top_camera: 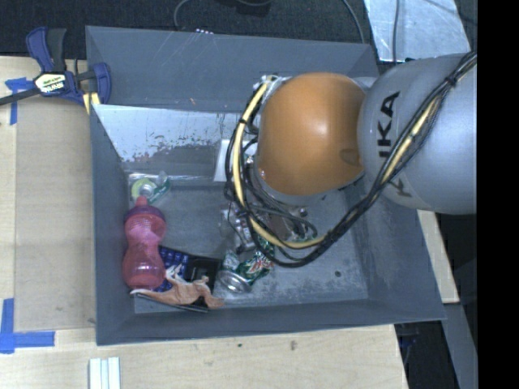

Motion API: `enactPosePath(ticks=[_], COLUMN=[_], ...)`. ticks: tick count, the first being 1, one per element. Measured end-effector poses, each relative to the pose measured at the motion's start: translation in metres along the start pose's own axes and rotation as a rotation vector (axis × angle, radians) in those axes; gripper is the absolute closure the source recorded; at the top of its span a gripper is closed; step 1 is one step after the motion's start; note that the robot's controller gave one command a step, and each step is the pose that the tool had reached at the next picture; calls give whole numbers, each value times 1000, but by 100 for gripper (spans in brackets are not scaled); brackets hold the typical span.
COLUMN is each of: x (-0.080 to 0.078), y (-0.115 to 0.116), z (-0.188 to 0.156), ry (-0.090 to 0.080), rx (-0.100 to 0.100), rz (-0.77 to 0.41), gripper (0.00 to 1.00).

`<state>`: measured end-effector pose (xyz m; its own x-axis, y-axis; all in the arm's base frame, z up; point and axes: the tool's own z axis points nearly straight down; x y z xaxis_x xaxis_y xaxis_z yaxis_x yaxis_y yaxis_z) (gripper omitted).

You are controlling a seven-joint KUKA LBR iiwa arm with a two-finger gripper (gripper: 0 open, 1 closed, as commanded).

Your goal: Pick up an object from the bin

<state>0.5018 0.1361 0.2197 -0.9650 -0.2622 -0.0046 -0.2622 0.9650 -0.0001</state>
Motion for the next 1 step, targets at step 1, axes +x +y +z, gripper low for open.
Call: enactPosePath(ticks=[1], x=[28], y=[-27], z=[42], ry=[4], rx=[0], rz=[202], gripper=[0])
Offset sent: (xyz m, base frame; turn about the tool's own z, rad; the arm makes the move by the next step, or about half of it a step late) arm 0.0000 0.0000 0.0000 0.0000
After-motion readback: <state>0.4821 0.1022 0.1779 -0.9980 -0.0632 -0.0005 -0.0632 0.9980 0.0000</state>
